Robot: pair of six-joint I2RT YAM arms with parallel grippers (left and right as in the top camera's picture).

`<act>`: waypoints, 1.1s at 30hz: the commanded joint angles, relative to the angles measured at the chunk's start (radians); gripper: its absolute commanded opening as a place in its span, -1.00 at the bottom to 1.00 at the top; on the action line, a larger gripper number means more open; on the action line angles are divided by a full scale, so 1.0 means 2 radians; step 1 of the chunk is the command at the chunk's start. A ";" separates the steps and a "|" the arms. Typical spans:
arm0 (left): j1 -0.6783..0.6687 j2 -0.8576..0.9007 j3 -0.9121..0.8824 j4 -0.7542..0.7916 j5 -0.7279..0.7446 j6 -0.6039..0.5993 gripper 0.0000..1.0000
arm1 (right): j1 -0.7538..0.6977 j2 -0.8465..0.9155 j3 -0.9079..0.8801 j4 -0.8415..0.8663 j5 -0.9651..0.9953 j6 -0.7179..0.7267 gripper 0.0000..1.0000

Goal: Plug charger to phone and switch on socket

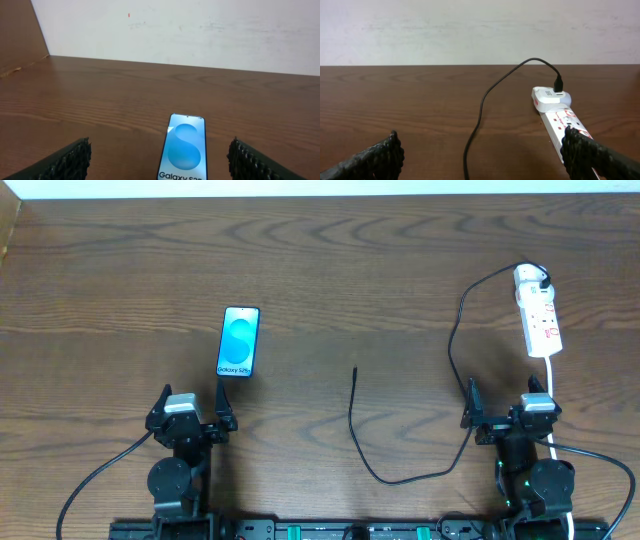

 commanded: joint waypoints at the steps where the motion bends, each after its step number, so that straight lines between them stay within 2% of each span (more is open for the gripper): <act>1: 0.002 -0.003 -0.005 -0.021 0.000 0.001 0.74 | 0.002 -0.004 -0.001 -0.002 0.006 -0.008 0.98; 10: 0.002 0.024 0.045 -0.053 0.005 -0.035 0.74 | 0.002 -0.004 -0.001 -0.002 0.006 -0.008 0.98; 16: 0.002 0.097 0.120 -0.063 0.007 -0.037 0.75 | 0.002 -0.004 -0.001 -0.002 0.006 -0.008 0.98; 26: 0.002 0.268 0.289 -0.077 0.013 -0.034 0.74 | 0.002 -0.004 -0.001 -0.002 0.006 -0.008 0.99; 32: 0.002 0.408 0.451 -0.174 0.029 -0.037 0.75 | 0.002 -0.004 -0.001 -0.002 0.006 -0.008 0.98; 33: 0.002 0.453 0.506 -0.208 0.029 -0.037 0.75 | 0.002 -0.004 -0.001 -0.002 0.006 -0.008 0.99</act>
